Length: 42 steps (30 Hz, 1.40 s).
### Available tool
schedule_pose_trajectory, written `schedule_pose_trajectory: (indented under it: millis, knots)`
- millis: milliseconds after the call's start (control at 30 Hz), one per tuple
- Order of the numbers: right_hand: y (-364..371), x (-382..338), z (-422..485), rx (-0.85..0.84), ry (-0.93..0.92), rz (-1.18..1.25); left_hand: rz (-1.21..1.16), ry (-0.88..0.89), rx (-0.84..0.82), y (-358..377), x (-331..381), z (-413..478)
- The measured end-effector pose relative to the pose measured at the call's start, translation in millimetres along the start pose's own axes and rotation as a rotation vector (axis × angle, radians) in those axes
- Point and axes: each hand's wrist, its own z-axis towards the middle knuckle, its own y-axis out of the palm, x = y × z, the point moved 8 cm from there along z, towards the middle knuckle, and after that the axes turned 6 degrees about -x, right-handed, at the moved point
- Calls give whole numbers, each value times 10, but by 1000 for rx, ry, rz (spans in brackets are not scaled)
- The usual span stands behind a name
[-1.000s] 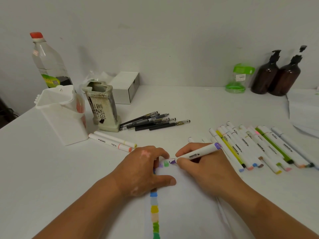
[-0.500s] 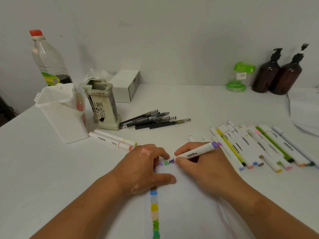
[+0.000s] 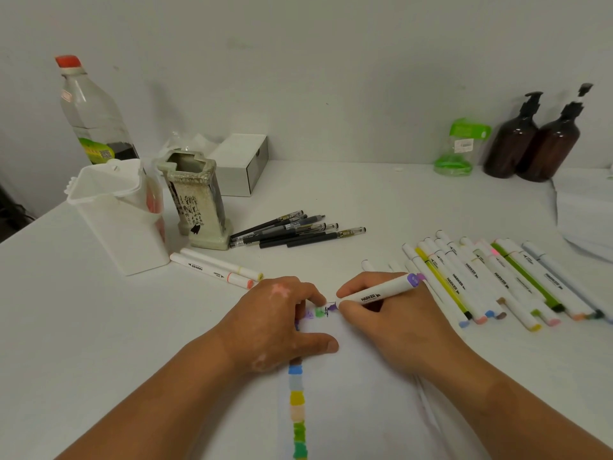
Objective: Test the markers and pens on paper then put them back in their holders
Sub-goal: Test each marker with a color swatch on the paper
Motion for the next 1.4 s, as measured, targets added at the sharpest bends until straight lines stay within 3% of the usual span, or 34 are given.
schedule_pose_trajectory:
  millis: [767,867,967,1133,1400]
  knots:
    - [-13,-20,-17,-7,10,-20,24,8,8,0,-7,5]
    - [-71,-9,-27,41,7,39,28,8,-3,6,-5,5]
    - [-201,15,-36,111,-15,267,4,1,-7,-11,-11,-6]
    - [-406,87,-27,180,-21,574,-387,25,128,-214,-60,-46]
    - [-371,117,-9,97,1,816,-797,71,209,-278,-17,-62]
